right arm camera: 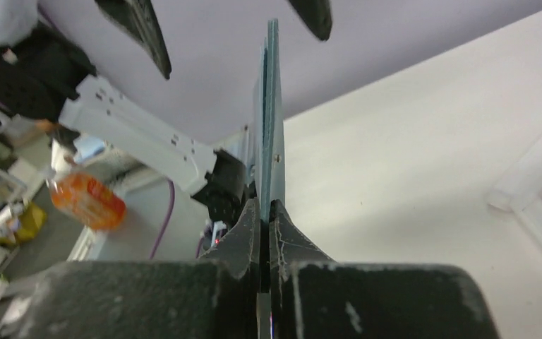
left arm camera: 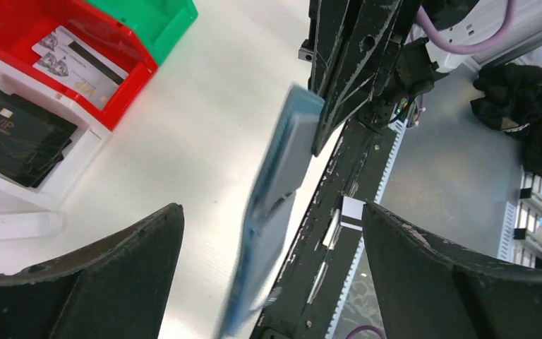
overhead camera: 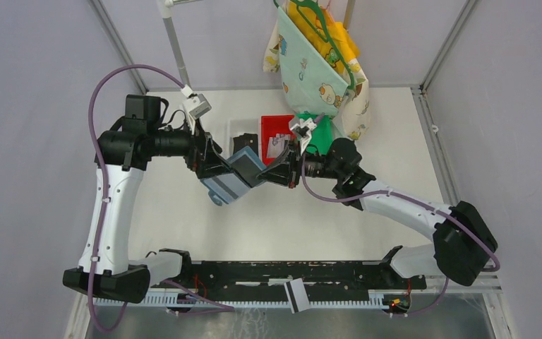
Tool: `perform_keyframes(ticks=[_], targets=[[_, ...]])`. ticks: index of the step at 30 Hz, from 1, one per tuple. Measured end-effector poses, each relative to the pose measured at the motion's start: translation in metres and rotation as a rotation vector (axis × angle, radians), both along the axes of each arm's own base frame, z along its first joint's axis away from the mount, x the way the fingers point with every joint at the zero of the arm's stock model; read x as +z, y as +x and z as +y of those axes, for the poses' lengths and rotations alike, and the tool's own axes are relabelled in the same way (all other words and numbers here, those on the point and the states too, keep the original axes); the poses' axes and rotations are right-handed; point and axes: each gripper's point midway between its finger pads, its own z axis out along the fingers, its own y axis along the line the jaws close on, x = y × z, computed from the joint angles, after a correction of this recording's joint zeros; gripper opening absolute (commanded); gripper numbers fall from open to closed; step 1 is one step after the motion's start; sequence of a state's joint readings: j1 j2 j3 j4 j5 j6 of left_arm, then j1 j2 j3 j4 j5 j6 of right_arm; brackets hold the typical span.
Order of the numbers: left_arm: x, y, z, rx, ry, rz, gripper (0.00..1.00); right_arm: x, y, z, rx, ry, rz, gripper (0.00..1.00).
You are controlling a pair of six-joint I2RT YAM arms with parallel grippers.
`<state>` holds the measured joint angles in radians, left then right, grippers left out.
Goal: Take the credit cards out of the card holder
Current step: Remove the credit card from the card holder.
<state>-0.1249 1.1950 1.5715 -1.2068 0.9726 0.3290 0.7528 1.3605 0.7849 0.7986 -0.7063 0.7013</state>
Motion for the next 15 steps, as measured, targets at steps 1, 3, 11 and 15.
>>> perform_keyframes(ticks=[1, 3, 11, 15], targets=[[0.0, -0.001, 0.0, -0.01, 0.003, -0.013, 0.93, -0.003, -0.003, 0.001, 0.022, -0.05, -0.03, 0.0], [0.0, -0.004, -0.001, -0.032, 0.003, -0.027, 0.84, -0.008, -0.009, 0.0, 0.063, -0.116, -0.068, 0.0], [-0.024, -0.023, -0.008, -0.16, 0.017, 0.049, 0.65, -0.015, -0.019, 0.002, 0.166, -0.27, -0.136, 0.0], [-0.035, -0.032, -0.013, -0.22, 0.023, 0.11, 0.56, -0.006, -0.022, 0.012, 0.203, -0.288, -0.169, 0.0]])
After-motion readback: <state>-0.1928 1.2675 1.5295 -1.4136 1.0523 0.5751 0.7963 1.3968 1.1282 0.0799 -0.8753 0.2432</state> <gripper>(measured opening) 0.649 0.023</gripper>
